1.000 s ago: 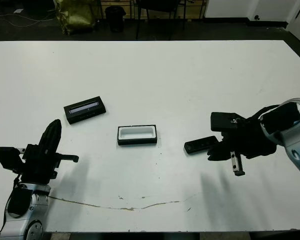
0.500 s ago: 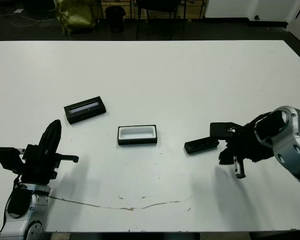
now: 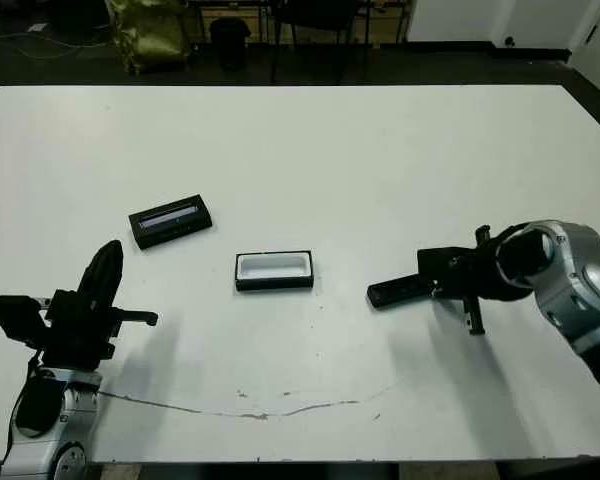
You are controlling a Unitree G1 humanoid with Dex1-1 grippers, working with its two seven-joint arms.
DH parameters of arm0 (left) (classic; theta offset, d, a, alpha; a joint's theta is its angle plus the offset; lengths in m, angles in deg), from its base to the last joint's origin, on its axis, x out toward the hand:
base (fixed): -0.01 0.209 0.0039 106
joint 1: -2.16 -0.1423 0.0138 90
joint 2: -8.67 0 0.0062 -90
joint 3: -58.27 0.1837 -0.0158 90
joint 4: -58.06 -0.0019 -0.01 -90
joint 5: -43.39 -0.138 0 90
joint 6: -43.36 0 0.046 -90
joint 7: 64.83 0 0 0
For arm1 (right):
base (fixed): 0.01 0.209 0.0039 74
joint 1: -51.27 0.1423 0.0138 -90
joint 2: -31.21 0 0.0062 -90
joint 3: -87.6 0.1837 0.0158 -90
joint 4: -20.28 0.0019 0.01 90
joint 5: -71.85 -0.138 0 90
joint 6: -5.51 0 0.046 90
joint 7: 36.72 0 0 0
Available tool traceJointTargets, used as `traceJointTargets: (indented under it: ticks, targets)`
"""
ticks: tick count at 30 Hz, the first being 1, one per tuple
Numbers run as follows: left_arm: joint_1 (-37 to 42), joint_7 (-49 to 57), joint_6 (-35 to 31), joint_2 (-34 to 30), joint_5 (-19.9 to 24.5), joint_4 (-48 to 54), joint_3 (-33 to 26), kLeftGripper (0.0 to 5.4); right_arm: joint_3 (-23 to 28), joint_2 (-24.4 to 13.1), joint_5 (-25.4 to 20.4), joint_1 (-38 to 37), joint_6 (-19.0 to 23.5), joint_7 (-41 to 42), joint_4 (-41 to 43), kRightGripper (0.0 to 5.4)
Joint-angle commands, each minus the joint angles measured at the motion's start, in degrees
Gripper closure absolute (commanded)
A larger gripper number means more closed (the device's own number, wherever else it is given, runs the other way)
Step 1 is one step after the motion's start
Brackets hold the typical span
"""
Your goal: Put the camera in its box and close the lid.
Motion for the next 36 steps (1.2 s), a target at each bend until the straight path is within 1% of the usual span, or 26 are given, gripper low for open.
traceJointTargets:
  ticks: [1, 2, 4, 6, 8, 10, 12, 13, 14, 16, 19, 22, 26, 27, 30, 34, 36]
  targets:
    - [-0.74, -0.27, 0.03, -0.42, -0.18, -0.96, -0.01, 5.38, -1.92, 2.94, 0.77, -2.90, 1.24, 0.79, -2.30, 5.40]
    - [-0.77, -0.15, -0.14, -0.39, -0.22, -0.86, 0.01, 5.38, -1.81, 3.08, 0.94, -2.84, 1.58, 0.77, -1.95, 5.40]
    - [-0.96, 0.51, -0.52, -0.27, -0.80, -0.49, 0.09, 5.38, -2.07, 3.36, 1.53, -2.42, 0.40, 0.77, -1.95, 5.40]
    - [-1.04, 0.66, -0.16, -0.21, -1.14, -0.54, 0.15, 5.38, -2.11, 4.11, 1.47, -1.81, -1.75, 0.83, -3.56, 5.40]
    - [-1.08, 0.60, -0.24, -0.15, -1.00, -0.51, 0.17, 5.38, -2.00, 5.66, 1.07, -0.80, -1.84, 1.21, -6.02, 5.40]
    - [-1.03, 0.36, -0.11, -0.22, -0.98, -0.62, 0.20, 5.38, -2.01, 7.38, 0.70, 0.30, -3.12, 1.21, -9.53, 5.40]
    - [-0.99, 0.08, -0.07, -0.34, -0.87, -0.66, 0.21, 5.38, -2.97, 9.00, 1.98, 1.45, -7.76, -0.32, -14.04, 5.40]
    - [-1.00, 0.19, -0.04, -0.32, -1.04, -0.64, 0.23, 5.38, -3.07, 9.98, 2.29, 1.93, -8.56, -0.87, -15.97, 5.40]
    - [-1.00, 0.28, 0.02, -0.33, -1.25, -0.64, 0.25, 5.38, -3.36, 11.01, 2.90, 2.61, -8.46, -1.23, -17.29, 5.40]
    - [-0.86, 0.27, 0.04, -0.24, -1.15, -0.88, 0.17, 5.38, -3.86, 12.54, 3.81, 3.85, -8.98, -1.65, -18.58, 5.40]
    - [-0.72, 0.23, 0.59, -0.23, -1.36, -1.41, 0.14, 5.38, -4.05, 15.02, 3.88, 5.98, -12.42, -1.69, -22.54, 5.40]
    - [-0.92, 0.55, 0.21, -0.07, -1.46, -0.99, 0.39, 5.38, -3.50, 18.17, 3.46, 8.16, -13.57, -1.94, -27.33, 5.40]
    - [-0.93, 0.33, 0.39, 0.19, -0.83, -1.18, 0.43, 5.38, -4.60, 22.62, 5.55, 12.09, -18.72, -5.19, -35.87, 5.40]
    - [-0.96, 0.35, 0.42, 0.16, -0.89, -1.22, 0.41, 5.38, -4.55, 23.47, 5.59, 12.86, -19.39, -5.45, -37.45, 5.40]
    - [-1.17, 0.83, 0.43, 0.32, -1.43, -1.04, 0.51, 5.38, -4.18, 26.10, 5.75, 14.56, -20.32, -7.16, -42.82, 5.40]
    - [-1.34, 1.10, 0.75, 0.46, -1.71, -1.10, 0.69, 5.38, -3.49, 27.81, 5.04, 15.19, -19.22, -7.52, -44.14, 5.40]
    - [-1.44, 1.33, 0.21, 0.49, -1.54, -0.76, 0.77, 5.38, -2.93, 27.86, 4.24, 14.80, -21.81, -7.72, -44.10, 5.40]
